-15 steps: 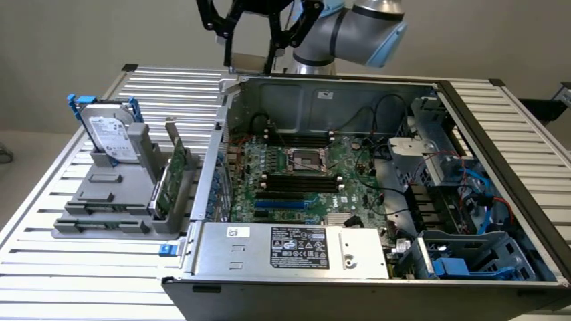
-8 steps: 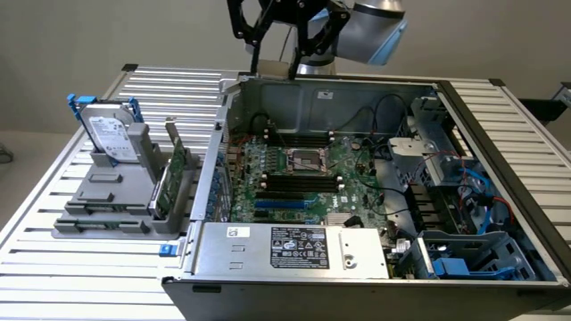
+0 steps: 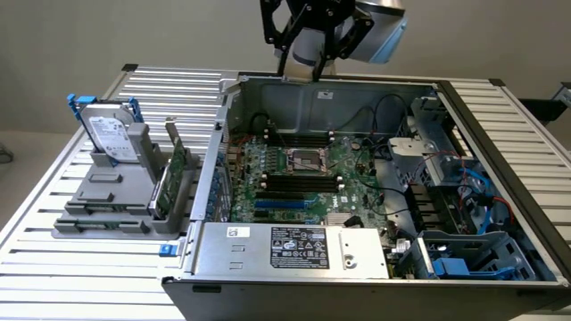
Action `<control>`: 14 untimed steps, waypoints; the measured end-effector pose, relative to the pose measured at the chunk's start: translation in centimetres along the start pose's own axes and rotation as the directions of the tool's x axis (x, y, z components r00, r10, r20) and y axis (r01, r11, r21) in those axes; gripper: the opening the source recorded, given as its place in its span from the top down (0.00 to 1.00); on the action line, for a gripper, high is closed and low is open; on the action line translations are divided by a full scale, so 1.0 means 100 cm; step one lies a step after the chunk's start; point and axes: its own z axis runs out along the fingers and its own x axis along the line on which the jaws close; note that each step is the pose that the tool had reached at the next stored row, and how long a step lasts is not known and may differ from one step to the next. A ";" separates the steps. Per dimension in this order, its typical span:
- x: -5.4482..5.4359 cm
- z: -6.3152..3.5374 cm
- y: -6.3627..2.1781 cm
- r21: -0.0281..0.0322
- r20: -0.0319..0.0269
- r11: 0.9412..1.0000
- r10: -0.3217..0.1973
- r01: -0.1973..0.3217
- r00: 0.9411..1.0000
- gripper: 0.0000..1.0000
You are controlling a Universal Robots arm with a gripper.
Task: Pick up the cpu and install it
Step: 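Pick up the cpu and move it towards the insertion slot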
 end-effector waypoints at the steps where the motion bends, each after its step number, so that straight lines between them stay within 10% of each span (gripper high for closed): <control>1: -0.002 0.0012 0.0035 0.000 0.000 1.000 0.000 0.000 1.000 0.45; 8: -0.008 0.0095 0.0287 0.007 0.001 1.000 0.001 -0.001 1.000 0.45; 14: -0.010 0.0134 0.0363 0.037 0.011 0.999 0.007 -0.007 1.000 0.45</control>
